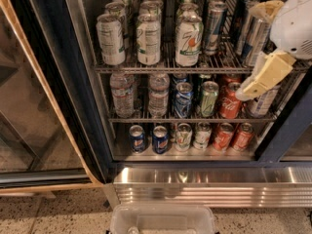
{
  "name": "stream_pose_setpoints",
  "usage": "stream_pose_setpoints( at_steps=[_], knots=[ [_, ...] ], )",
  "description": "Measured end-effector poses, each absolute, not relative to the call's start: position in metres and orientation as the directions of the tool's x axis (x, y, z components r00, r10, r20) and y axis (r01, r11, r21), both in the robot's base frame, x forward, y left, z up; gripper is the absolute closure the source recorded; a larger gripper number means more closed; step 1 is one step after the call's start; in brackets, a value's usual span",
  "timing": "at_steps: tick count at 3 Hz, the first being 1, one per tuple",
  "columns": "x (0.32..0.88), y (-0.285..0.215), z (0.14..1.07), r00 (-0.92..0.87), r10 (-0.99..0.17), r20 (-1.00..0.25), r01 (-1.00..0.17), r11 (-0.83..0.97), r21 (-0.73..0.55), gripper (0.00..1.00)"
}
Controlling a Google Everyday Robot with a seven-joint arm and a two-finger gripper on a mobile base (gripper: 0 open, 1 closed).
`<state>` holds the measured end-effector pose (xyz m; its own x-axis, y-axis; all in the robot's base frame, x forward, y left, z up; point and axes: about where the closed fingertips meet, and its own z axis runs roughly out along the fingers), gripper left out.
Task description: Pick 7up can from middle shelf of fridge
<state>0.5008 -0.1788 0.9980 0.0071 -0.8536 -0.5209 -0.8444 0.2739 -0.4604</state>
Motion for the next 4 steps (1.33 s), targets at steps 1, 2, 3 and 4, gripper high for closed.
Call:
stream_pose_setpoints(
  at_steps=[1, 2, 3, 4],
  knots=[
    [0.509, -0.156, 0.995, 0.055, -0.807, -0.588, -0.825, 0.295, -0.482, 0.00],
    [0.524, -0.120, 1.004, 0.134, -0.715, -0.687, -0.784, 0.347, -0.515, 0.00],
    [0.524, -0.120, 1.004, 0.134, -0.715, -0.687, -0.784, 0.347, -0.515, 0.00],
    [0.525, -0.100, 1.005, 0.201, -0.687, -0.699, -0.774, 0.326, -0.543, 0.00]
  ],
)
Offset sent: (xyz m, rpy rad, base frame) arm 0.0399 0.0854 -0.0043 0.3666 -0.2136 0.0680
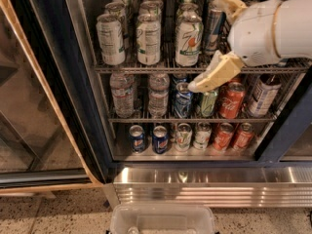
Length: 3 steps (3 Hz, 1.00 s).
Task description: Pick 7up can from middle shelf of fridge
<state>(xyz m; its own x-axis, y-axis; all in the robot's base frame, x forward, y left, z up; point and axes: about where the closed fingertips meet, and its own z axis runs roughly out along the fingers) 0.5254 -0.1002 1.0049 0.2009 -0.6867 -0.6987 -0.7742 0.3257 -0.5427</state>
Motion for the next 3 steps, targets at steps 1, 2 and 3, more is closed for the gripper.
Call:
stream_pose_setpoints(
  at_steps=[1, 2, 3],
  knots=[
    [0.531, -0.073, 0.993, 0.274, -0.597, -0.754, -0.744, 0.366, -0.559, 0.00],
    [0.542, -0.066, 0.979, 0.297, -0.476, -0.828, -0.696, 0.485, -0.529, 0.00],
    [0.541, -0.021, 0.984, 0.379, -0.357, -0.854, -0.700, 0.493, -0.517, 0.00]
  ],
)
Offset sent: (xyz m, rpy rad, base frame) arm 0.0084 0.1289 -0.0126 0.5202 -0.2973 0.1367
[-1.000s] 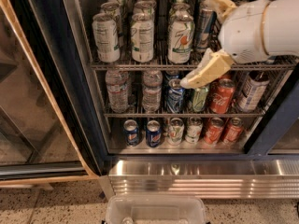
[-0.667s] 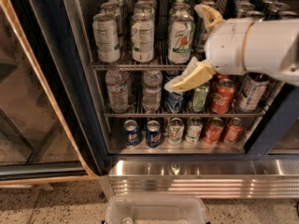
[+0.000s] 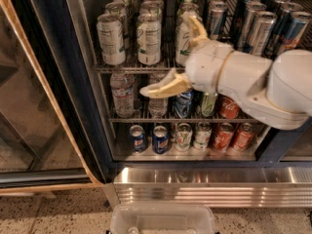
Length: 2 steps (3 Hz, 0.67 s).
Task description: Pick 7up can from middle shelf of fridge
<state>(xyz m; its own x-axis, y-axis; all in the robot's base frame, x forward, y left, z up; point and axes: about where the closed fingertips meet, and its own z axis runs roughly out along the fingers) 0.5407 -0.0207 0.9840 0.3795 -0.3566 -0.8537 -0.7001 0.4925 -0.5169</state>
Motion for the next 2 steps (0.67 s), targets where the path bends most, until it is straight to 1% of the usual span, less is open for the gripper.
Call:
stream_pose_setpoints(
  at_steps=[1, 2],
  knots=[
    [0.5291, 0.0137, 0.9984, 0.432, -0.320, -0.843, -0.711, 0.454, -0.537, 0.00],
    [0.5291, 0.0137, 0.9984, 0.432, -0.320, -0.843, -0.711, 0.454, -0.537, 0.00]
  ],
)
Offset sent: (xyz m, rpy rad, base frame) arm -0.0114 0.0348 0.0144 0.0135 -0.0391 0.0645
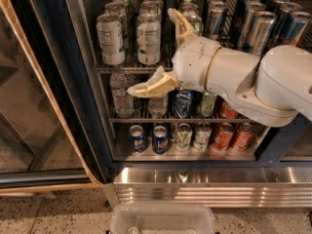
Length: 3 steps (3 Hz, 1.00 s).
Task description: Pick 7up can from middle shelf of fridge
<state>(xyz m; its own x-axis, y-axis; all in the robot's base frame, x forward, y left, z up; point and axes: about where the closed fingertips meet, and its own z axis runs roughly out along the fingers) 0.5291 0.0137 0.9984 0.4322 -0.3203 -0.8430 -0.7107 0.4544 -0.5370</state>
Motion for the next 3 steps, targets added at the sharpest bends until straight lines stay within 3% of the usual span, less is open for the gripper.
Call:
stream_pose_setpoints(
  at_steps=[1, 2, 3],
  knots=[
    [0.525, 0.025, 0.995, 0.395, -0.272, -0.878, -0.715, 0.509, -0.479, 0.00],
    [0.522, 0.006, 0.943, 0.271, -0.187, -0.944, -0.691, 0.645, -0.326, 0.00],
    [0.510, -0.005, 0.900, 0.212, -0.147, -0.966, -0.651, 0.716, -0.252, 0.00]
  ],
)
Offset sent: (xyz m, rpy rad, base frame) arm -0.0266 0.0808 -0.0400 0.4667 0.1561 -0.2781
